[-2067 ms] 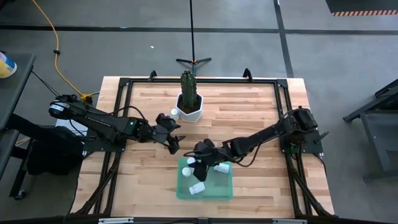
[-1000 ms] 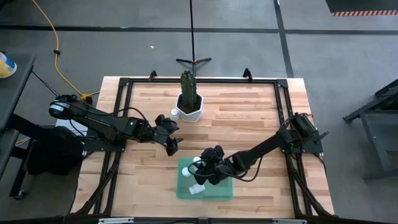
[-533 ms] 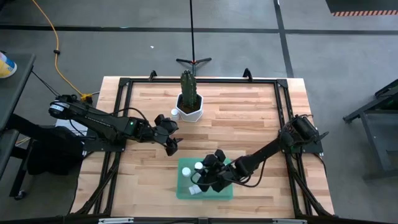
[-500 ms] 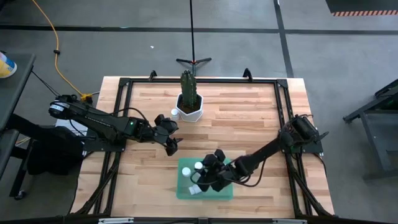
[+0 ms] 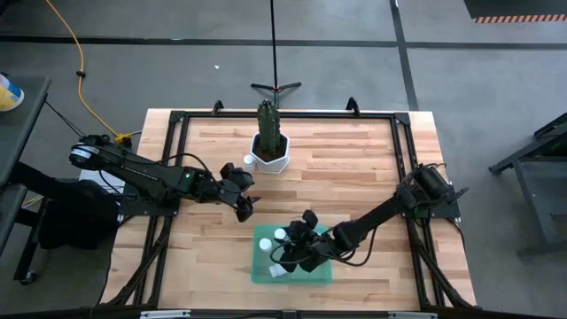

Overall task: Pick and place pill bottles into a basket
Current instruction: Put the white pill bottle into the green bin

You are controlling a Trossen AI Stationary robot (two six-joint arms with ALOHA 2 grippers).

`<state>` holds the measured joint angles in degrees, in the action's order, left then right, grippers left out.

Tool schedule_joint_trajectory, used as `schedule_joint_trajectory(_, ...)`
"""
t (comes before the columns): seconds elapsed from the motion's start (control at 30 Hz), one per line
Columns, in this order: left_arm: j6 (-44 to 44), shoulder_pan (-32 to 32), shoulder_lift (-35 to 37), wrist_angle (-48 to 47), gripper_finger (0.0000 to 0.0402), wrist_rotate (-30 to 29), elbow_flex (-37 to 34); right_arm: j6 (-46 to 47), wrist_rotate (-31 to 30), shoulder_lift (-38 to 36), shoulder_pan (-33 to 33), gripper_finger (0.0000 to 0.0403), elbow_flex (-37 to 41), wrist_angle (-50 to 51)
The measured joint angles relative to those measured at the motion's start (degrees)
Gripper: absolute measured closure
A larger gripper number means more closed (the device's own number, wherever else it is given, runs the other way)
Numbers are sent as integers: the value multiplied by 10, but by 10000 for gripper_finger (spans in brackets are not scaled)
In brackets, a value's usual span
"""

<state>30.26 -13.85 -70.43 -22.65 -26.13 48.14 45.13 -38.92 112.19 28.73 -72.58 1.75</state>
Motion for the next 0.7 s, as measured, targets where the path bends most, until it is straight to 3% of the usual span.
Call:
schedule_joint_trajectory(0.33, 1, 0, 0, 1, 104, 0, 0, -2, 33, 54, 0, 257, -24, -15)
schedule_joint_trajectory(0.7, 7, 0, 0, 1, 104, 0, 0, -26, 44, 62, -14, 257, -35, -2)
